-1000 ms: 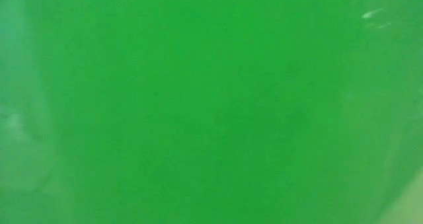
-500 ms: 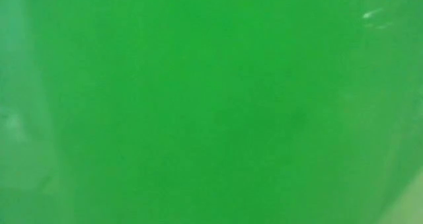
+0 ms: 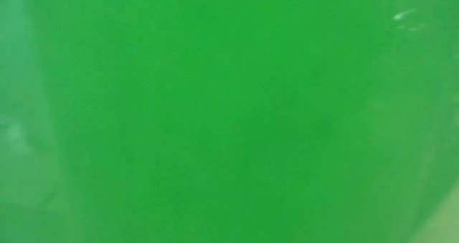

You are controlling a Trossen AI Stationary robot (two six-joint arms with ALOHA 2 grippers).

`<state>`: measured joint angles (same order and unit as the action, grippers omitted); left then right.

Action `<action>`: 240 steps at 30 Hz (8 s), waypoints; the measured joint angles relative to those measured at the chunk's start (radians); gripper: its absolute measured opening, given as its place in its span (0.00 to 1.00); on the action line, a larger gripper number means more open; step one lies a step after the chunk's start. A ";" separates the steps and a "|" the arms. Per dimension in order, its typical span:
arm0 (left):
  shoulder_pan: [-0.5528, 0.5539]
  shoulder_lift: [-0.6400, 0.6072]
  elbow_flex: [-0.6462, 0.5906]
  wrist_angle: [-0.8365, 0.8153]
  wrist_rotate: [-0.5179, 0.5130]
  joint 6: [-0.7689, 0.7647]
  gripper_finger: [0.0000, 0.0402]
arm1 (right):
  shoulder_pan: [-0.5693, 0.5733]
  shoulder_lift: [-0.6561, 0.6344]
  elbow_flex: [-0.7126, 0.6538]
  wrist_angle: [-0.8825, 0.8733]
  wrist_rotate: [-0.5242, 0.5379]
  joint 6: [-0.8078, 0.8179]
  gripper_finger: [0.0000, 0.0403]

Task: Pick & Place Mini bowls
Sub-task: Stack the violet bowl on top of the violet bowls on the shelf, then stack the green bowl on top of the green bowls on the shelf

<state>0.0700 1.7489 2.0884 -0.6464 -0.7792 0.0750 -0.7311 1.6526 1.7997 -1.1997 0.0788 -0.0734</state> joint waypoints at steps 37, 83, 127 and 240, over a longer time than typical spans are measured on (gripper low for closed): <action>-0.045 0.000 -0.010 -0.370 0.279 0.003 0.32 | 0.062 -0.236 -0.044 -0.018 -0.009 -0.007 0.16; -0.539 0.017 -0.822 0.354 0.808 -0.502 0.32 | 0.400 -0.622 -0.049 -0.028 -0.061 -0.049 0.16; -0.517 0.215 -0.643 0.243 0.909 -0.679 0.02 | 0.399 -0.617 -0.049 -0.031 -0.059 -0.043 0.16; -0.181 -0.261 -0.408 -0.305 0.070 -0.502 0.18 | 0.467 -0.363 -0.826 0.467 -0.264 0.305 0.33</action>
<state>-0.1108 1.4876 1.6806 -0.9516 -0.7094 -0.4267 -0.2638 1.2896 0.9738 -0.7324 -0.1848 0.2313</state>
